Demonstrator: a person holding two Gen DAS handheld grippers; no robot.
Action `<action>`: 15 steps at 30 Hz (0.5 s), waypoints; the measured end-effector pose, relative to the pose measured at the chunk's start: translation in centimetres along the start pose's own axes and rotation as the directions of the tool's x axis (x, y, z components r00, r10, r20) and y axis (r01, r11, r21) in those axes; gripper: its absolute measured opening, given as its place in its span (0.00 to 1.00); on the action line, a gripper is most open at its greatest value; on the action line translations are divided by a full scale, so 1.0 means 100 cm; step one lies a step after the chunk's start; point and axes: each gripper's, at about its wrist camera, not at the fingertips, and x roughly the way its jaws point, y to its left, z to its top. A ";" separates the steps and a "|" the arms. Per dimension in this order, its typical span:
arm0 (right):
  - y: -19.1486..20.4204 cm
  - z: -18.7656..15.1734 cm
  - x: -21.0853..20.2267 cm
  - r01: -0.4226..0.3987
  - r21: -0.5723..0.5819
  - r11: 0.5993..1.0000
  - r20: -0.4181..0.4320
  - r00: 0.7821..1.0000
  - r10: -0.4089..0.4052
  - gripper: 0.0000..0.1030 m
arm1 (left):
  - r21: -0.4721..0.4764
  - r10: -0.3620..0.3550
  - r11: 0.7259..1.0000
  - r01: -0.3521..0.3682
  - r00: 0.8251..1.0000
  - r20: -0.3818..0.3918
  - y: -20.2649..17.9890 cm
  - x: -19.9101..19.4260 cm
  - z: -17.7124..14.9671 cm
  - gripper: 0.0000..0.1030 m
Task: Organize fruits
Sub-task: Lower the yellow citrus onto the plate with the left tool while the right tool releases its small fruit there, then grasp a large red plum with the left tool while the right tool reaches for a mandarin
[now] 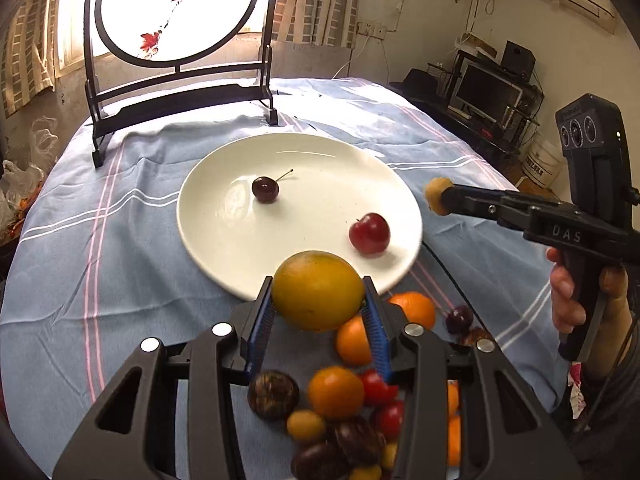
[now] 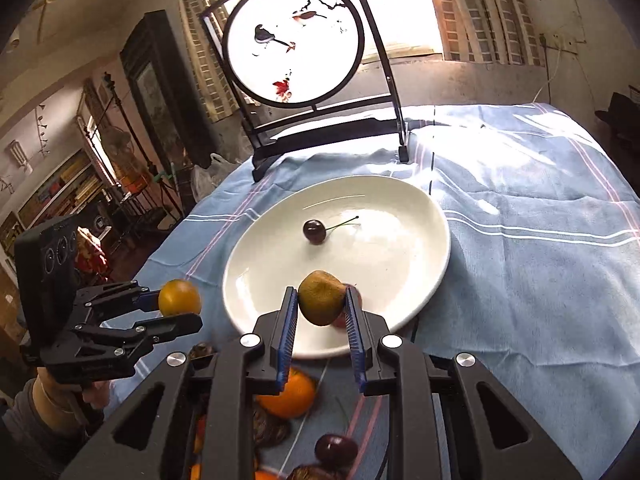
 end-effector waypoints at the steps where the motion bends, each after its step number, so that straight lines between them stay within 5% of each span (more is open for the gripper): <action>1: -0.003 0.005 0.011 0.007 0.007 1.000 -0.008 1.000 -0.007 0.24 | -0.013 0.000 1.000 -0.001 1.000 -0.018 0.003 0.012 0.008 0.40; 2: -0.005 0.010 0.018 0.015 0.011 1.000 -0.010 1.000 -0.015 0.25 | -0.028 0.004 1.000 -0.005 0.999 -0.034 0.006 0.022 0.015 0.40; 5: -0.013 0.016 0.029 0.020 0.052 0.998 -0.009 1.000 -0.019 0.49 | -0.081 0.018 0.996 -0.023 0.998 -0.063 0.018 0.038 0.025 0.46; 9: -0.007 0.001 0.008 0.014 0.040 0.999 0.010 1.000 -0.014 0.49 | -0.120 0.016 0.993 -0.016 1.000 -0.003 0.025 0.011 0.011 0.58; 15: 0.002 -0.058 -0.043 0.029 -0.010 1.000 0.027 0.999 -0.029 0.49 | -0.007 0.050 0.999 -0.050 0.998 0.036 -0.001 -0.049 -0.051 0.63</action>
